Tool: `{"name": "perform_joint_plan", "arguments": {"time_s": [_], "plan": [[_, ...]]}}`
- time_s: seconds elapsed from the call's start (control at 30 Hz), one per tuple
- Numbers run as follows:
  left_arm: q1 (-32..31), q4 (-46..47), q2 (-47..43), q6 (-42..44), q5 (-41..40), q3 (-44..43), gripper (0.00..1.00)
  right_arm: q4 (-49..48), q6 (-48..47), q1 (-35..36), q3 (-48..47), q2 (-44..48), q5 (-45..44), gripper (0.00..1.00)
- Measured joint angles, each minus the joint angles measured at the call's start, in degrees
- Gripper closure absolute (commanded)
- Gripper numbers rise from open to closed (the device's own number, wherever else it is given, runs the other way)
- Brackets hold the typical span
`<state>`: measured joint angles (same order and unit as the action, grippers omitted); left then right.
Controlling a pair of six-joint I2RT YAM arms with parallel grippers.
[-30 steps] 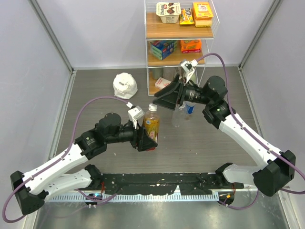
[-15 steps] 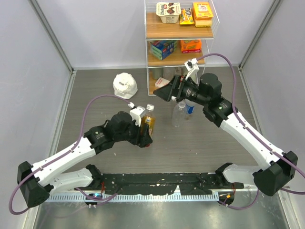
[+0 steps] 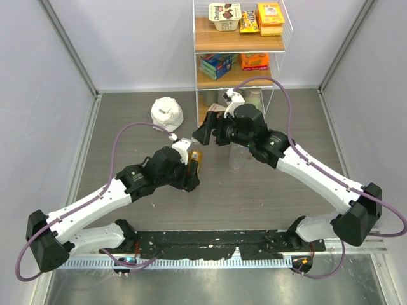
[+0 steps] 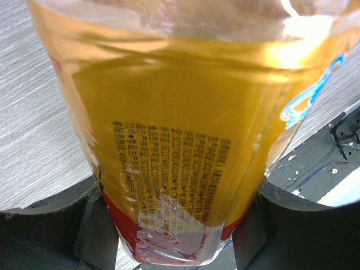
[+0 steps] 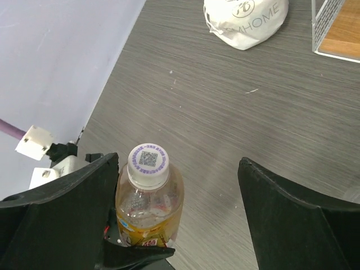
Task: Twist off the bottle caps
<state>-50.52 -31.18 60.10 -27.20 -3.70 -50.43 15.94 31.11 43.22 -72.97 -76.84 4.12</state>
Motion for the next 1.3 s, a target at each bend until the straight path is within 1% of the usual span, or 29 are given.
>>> {"name": "perform_joint_plan", "arguments": {"time_s": [0.07,0.17,0.2,0.23,0.3,0.47,0.7,0.83,0.9,0.93,0.97,1.03,1.1,1.3], "plan": [[0.0,0.0,0.3,-0.2,-0.2,0.0,1.00,0.1,0.0,0.6,0.0,-0.7,-0.9,0.13],[0.0,0.0,0.8,-0.7,-0.2,0.0,1.00,0.0,0.0,1.3,0.0,-1.6,-1.6,0.28],[0.0,0.0,1.0,-0.8,-0.2,0.0,1.00,0.0,0.2,1.5,0.0,-1.8,-1.5,0.30],[0.0,0.0,1.1,-0.9,-0.2,0.0,1.00,0.0,0.2,1.6,0.0,-1.9,-1.5,0.35],[0.0,0.0,1.2,-0.9,-0.2,0.0,1.00,-0.1,0.3,1.7,0.0,-2.1,-1.2,0.41],[0.0,0.1,1.3,-0.9,-0.2,0.0,1.00,-1.4,0.7,1.7,0.0,-2.4,0.3,0.47],[0.0,0.1,1.9,-0.9,-0.2,-0.1,1.00,-2.4,0.7,1.7,0.0,-3.5,2.1,0.48],[-0.1,0.2,2.1,-0.9,-0.2,-0.3,1.00,-2.7,0.7,1.8,0.0,-4.0,2.8,0.64],[-0.1,0.1,2.1,-0.9,-0.2,-0.4,1.00,-2.8,0.7,1.8,0.0,-4.1,3.1,0.74],[-0.1,0.0,2.1,-0.9,-0.2,-0.5,1.00,-2.9,1.0,1.8,0.0,-4.1,3.1,0.77],[0.0,0.0,2.2,-0.9,-0.2,-0.5,1.00,-3.0,0.8,1.8,0.0,-4.1,3.3,0.84],[0.0,-0.1,2.2,-0.9,-0.2,-0.7,1.00,-3.2,0.7,1.8,0.0,-4.2,3.4,0.93],[0.0,-0.3,2.2,-0.9,-0.4,-0.9,1.00,-3.7,0.7,1.7,0.0,-4.2,3.7,0.98],[0.0,-0.5,2.0,-0.9,-1.2,-1.1,1.00,-6.2,0.2,1.4,1.1,-4.0,5.4,0.98]]}}
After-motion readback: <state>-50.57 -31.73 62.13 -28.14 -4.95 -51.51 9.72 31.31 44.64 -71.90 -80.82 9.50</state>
